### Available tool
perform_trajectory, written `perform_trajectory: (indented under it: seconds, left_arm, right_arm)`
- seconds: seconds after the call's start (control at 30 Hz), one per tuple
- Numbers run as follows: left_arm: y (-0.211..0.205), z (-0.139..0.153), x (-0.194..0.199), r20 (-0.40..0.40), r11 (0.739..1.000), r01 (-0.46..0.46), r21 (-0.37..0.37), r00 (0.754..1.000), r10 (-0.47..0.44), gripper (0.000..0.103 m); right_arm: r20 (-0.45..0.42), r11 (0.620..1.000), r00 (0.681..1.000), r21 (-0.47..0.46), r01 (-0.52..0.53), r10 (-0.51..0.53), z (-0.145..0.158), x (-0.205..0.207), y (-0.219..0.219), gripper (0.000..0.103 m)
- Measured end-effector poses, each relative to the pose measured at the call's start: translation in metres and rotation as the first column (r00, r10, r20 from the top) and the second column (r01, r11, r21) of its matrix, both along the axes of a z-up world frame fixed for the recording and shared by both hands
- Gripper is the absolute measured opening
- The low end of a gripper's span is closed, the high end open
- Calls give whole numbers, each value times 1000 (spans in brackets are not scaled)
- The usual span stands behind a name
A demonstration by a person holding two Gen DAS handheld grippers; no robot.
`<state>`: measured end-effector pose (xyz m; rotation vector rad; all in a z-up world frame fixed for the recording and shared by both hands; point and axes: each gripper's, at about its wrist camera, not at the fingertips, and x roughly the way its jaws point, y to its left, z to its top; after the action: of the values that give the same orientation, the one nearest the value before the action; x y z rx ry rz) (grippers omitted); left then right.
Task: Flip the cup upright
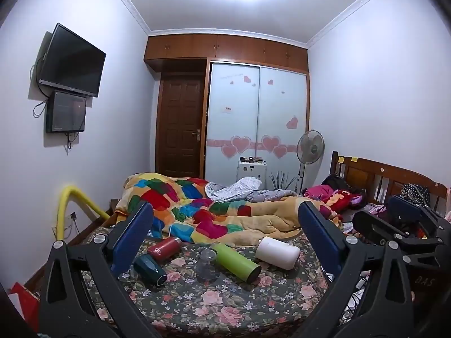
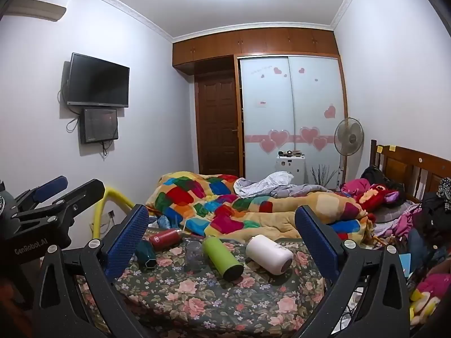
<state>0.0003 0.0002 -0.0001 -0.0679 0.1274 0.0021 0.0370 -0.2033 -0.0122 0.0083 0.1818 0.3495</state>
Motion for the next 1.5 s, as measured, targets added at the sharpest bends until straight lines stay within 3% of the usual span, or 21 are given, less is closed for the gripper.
perform_trajectory:
  seconds: [1.5]
  left_arm:
    - [5, -8, 3, -10, 999, -36, -12, 999, 36, 103]
  right_arm:
    - [-25, 1000, 1000, -3, -10, 9, -5, 4, 5, 103]
